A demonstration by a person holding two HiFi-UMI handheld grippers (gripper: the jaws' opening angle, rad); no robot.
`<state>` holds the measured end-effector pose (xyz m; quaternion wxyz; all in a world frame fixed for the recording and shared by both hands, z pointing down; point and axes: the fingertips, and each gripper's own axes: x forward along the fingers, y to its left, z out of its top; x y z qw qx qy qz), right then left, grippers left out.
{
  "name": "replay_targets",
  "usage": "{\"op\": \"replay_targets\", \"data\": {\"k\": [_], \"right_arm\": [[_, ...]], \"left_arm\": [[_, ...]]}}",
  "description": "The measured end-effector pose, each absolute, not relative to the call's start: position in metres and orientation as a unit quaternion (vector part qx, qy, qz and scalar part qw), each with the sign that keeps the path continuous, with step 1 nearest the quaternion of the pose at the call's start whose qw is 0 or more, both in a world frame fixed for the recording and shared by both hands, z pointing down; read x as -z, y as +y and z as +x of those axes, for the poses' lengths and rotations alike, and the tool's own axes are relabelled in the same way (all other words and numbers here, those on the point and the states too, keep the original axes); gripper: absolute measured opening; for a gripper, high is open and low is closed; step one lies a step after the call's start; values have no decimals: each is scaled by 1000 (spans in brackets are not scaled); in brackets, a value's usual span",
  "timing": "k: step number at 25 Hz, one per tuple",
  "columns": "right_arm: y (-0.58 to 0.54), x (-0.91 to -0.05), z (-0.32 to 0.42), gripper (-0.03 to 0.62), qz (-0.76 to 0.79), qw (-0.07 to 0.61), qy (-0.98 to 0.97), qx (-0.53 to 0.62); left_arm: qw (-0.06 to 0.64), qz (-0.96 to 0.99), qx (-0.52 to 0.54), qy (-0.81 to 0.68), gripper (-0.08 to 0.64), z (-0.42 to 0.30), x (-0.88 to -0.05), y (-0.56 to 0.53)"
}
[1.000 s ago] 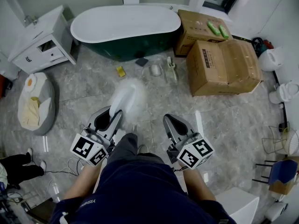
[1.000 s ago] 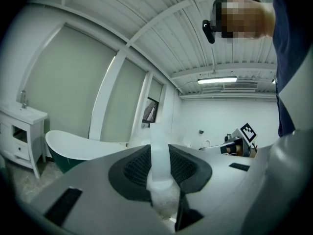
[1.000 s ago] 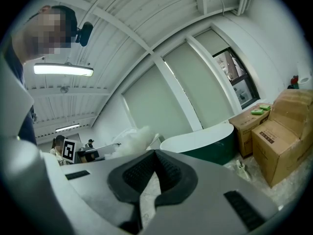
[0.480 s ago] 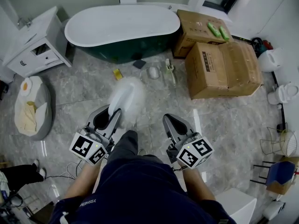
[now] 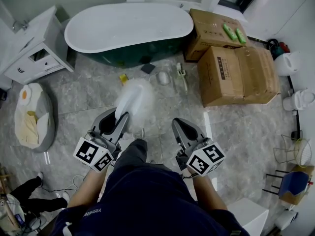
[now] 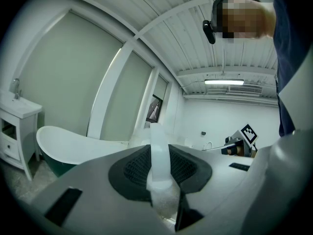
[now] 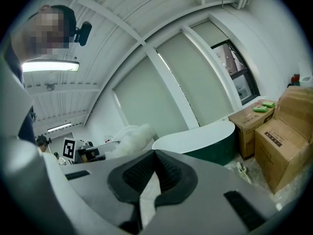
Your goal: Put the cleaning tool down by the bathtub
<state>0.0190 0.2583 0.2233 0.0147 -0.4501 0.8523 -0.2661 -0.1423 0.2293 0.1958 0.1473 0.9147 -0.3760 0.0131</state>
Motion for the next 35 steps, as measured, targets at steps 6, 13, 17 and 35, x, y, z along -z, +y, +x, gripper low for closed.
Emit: {"op": "replay_targets", "data": {"k": [6, 13, 17, 35], "right_arm": [[209, -220, 1, 5, -451, 13, 852, 266], [153, -221, -15, 5, -458, 8, 847, 270], [121, -222, -24, 5, -462, 5, 845, 270], [36, -225, -35, 5, -467, -3, 844, 264]], "left_arm": [[151, 917, -14, -369, 110, -155, -196, 179], [157, 920, -15, -359, 110, -170, -199, 120], [156, 922, -17, -355, 110, -179, -199, 86], [155, 922, -19, -356, 110, -197, -206, 6]]}}
